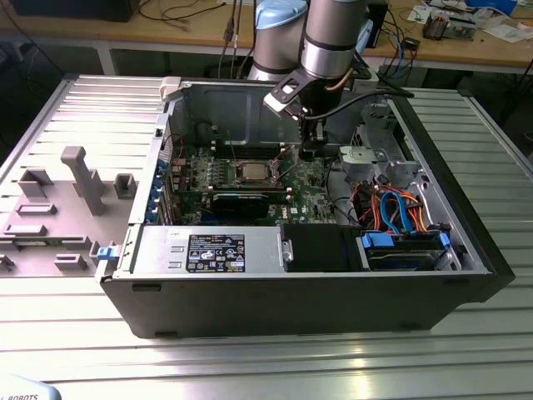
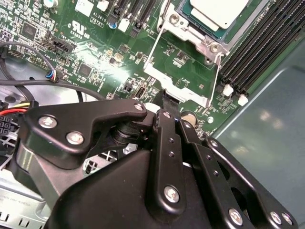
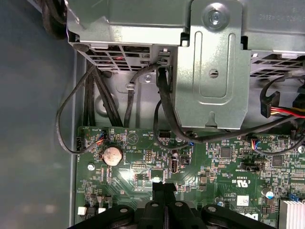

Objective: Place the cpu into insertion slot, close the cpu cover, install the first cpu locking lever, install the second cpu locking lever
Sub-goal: 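Close the cpu cover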

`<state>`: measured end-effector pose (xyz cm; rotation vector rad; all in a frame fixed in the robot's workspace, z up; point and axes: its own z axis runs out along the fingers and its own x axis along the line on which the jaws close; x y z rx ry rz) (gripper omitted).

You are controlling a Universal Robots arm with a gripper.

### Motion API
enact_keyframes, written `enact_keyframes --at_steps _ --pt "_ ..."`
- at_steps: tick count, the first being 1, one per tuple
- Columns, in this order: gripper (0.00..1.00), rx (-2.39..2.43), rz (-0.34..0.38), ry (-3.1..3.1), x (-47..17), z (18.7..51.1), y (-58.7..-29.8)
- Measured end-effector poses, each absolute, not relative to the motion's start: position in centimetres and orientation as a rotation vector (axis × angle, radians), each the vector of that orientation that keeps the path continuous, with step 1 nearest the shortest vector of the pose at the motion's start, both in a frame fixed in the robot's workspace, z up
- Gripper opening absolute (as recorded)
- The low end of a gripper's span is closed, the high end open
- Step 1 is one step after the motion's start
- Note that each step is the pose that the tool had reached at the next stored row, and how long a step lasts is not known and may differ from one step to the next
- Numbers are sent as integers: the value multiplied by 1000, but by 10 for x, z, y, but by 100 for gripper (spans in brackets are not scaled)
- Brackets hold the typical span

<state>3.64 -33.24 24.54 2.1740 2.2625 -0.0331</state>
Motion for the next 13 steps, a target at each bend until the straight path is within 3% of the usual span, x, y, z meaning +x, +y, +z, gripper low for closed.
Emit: enact_keyframes --at_steps 13 --pt "11 2174 -32 2262 32 246 -332"
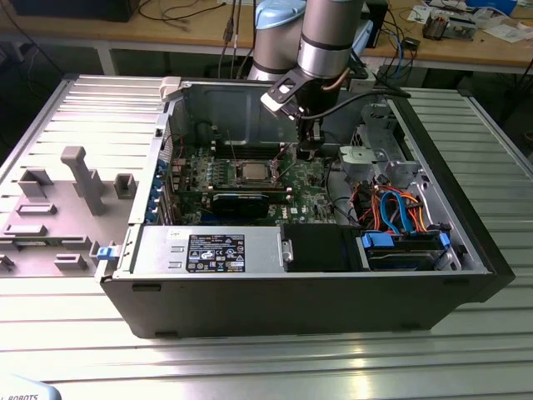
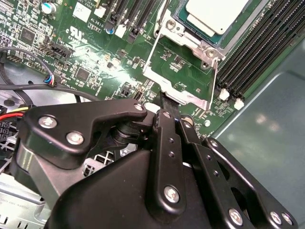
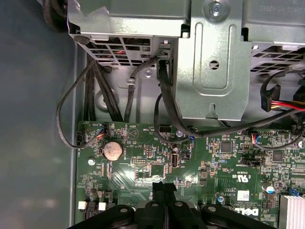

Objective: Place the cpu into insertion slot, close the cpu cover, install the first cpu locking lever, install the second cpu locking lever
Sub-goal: 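Close the cpu cover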

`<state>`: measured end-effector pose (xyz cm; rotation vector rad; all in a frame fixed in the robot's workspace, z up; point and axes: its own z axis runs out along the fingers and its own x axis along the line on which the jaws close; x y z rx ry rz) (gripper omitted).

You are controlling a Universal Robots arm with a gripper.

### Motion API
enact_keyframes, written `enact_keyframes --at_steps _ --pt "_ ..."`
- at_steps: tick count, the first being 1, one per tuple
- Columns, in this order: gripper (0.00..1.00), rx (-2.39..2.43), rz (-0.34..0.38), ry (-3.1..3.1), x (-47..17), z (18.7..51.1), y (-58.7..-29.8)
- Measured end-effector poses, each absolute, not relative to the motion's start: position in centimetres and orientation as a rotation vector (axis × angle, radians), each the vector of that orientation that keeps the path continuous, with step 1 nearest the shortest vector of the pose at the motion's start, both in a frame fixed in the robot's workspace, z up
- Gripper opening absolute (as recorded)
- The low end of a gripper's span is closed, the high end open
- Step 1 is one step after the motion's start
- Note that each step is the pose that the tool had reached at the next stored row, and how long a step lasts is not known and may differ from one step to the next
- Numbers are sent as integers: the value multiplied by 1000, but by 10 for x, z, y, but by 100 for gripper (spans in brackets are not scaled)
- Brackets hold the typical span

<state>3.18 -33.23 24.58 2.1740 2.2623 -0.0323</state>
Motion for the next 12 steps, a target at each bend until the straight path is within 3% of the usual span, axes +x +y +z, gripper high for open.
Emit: enact_keyframes --at_steps 12 --pt "11 2172 -30 2261 25 247 -333"
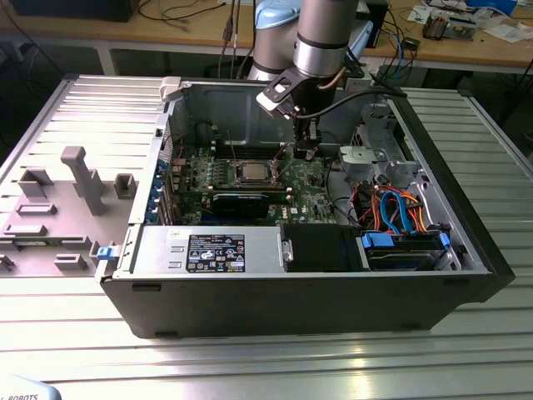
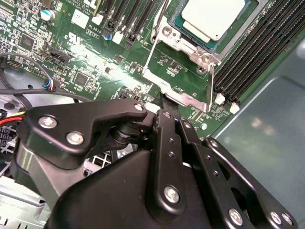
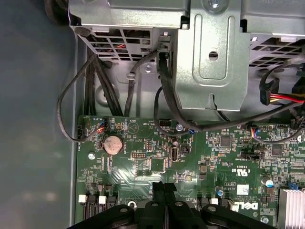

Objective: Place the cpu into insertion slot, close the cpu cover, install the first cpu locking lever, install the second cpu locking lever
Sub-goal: 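Close the cpu cover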

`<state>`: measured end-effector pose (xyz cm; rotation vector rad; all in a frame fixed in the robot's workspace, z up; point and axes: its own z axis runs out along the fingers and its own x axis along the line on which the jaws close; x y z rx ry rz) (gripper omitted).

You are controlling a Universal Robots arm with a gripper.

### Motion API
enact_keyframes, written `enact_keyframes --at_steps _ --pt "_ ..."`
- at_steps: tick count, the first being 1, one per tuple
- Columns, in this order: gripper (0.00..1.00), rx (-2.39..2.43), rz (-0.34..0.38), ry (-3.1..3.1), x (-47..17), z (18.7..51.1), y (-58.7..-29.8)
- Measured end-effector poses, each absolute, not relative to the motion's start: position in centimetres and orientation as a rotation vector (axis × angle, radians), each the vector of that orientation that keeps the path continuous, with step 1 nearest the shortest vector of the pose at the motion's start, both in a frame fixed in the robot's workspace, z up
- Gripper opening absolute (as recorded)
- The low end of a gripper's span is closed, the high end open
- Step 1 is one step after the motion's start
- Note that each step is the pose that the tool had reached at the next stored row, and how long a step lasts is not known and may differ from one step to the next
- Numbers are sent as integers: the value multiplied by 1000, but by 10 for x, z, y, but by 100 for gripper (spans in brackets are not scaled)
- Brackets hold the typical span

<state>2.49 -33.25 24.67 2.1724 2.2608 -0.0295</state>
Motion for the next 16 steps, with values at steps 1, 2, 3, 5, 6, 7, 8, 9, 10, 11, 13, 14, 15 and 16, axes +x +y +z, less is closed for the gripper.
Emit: enact_keyframes --at_steps 1,2,3,5,6,7,8,9,10,11,13,14,15,16 --pt "11 2172 -30 2261 25 247 -333" --pt "11 2172 -30 2261 25 247 -333" --pt "11 2172 -30 2261 24 247 -333" --pt "11 2172 -30 2261 24 247 -333" --pt "11 2172 -29 2261 24 247 -333" --pt "11 2172 -29 2261 24 247 -333" --pt "11 2172 -30 2261 24 247 -333" --pt "11 2172 -30 2261 24 247 -333" --pt "11 2172 -30 2261 24 247 -333" --pt "11 2172 -30 2261 24 247 -333" --pt "11 2173 -30 2261 23 247 -333" --pt "11 2172 -29 2261 23 247 -333" --pt "11 2172 -30 2261 23 247 -333" --pt "11 2172 -30 2261 23 247 -333"
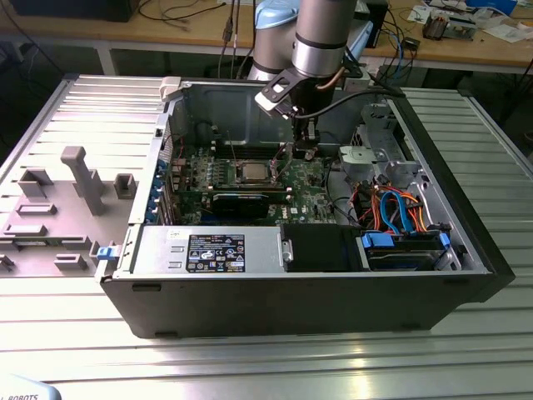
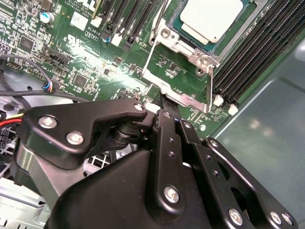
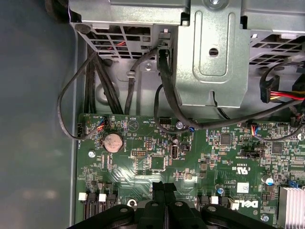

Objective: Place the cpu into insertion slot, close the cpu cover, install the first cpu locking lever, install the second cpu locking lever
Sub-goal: 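Close the cpu cover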

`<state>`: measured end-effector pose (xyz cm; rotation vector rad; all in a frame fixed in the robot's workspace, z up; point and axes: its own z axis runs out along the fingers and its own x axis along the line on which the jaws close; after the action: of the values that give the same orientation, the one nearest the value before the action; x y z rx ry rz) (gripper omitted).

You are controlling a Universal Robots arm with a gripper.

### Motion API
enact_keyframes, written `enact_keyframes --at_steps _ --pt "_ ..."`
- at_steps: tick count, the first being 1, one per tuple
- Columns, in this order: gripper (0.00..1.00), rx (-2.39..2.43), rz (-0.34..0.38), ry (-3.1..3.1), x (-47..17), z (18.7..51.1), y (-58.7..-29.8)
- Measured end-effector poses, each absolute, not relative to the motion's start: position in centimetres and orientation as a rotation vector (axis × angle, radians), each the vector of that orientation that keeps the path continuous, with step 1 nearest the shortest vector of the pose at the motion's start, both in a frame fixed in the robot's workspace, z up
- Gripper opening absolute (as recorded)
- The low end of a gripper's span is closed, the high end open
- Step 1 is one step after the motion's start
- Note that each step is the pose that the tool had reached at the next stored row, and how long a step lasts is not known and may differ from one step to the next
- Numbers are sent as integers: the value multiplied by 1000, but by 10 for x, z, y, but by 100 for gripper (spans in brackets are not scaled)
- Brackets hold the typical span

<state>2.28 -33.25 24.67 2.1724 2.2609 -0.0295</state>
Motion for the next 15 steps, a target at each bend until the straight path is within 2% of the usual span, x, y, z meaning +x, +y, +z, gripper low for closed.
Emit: enact_keyframes --at_steps 15 --pt "11 2172 -29 2261 19 247 -333"
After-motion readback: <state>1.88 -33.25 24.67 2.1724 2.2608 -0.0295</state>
